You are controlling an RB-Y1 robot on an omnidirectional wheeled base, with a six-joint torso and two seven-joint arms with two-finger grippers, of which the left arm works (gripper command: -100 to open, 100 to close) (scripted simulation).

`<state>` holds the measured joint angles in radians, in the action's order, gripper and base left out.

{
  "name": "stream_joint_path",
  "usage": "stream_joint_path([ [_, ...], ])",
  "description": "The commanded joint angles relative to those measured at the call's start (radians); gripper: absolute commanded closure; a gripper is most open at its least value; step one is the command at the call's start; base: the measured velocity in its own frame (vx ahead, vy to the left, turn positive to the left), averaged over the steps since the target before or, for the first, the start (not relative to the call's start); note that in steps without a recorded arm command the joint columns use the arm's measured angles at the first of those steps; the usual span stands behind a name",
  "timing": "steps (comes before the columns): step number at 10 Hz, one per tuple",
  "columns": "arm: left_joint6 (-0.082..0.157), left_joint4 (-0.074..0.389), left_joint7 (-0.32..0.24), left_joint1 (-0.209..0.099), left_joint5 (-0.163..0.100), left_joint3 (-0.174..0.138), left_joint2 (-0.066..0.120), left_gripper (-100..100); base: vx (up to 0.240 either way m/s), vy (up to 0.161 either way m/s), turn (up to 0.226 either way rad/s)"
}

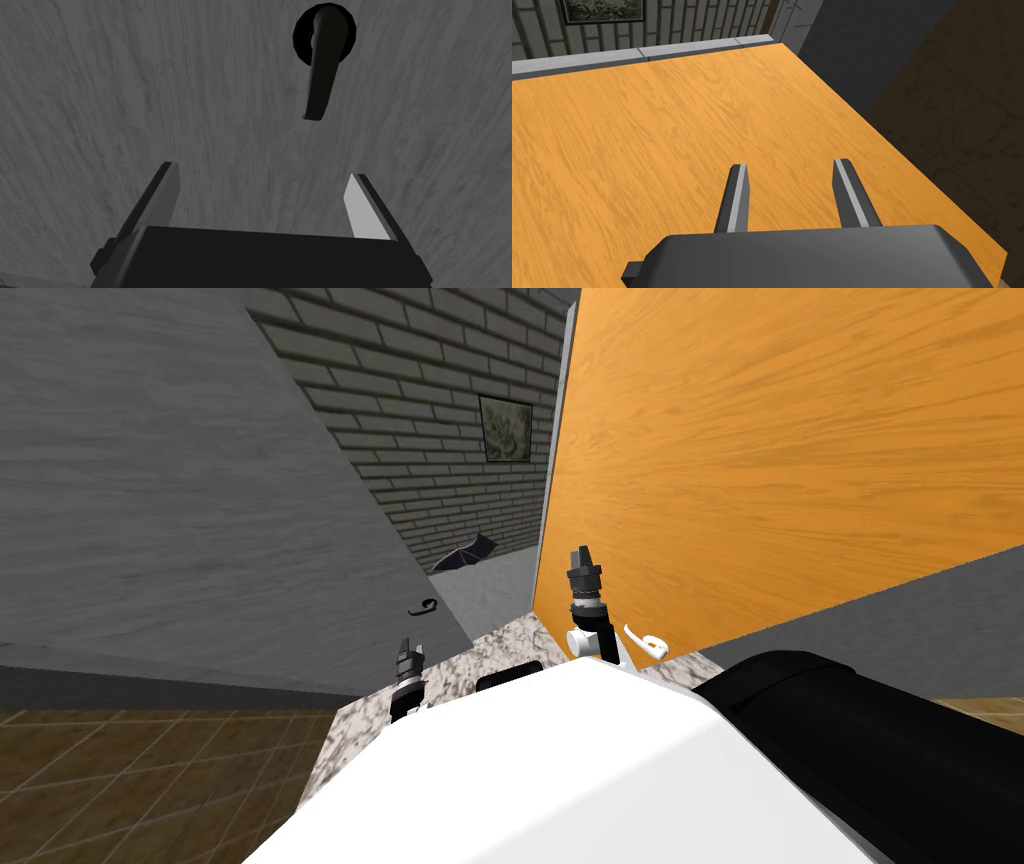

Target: Pull the door open

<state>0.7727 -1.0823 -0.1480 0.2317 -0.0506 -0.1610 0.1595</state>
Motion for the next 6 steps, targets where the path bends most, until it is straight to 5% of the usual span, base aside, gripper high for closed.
stream_joint_path([
  [1, -0.002, 0.022, -0.005, 0.004, -0.002, -0.003, 0.002, -100, 0.204, 0.045, -0.051],
  [6, 0.01, 0.122, -0.013, -0.017, -0.007, -0.012, 0.007, -100, 0.166, 0.011, -0.031],
])
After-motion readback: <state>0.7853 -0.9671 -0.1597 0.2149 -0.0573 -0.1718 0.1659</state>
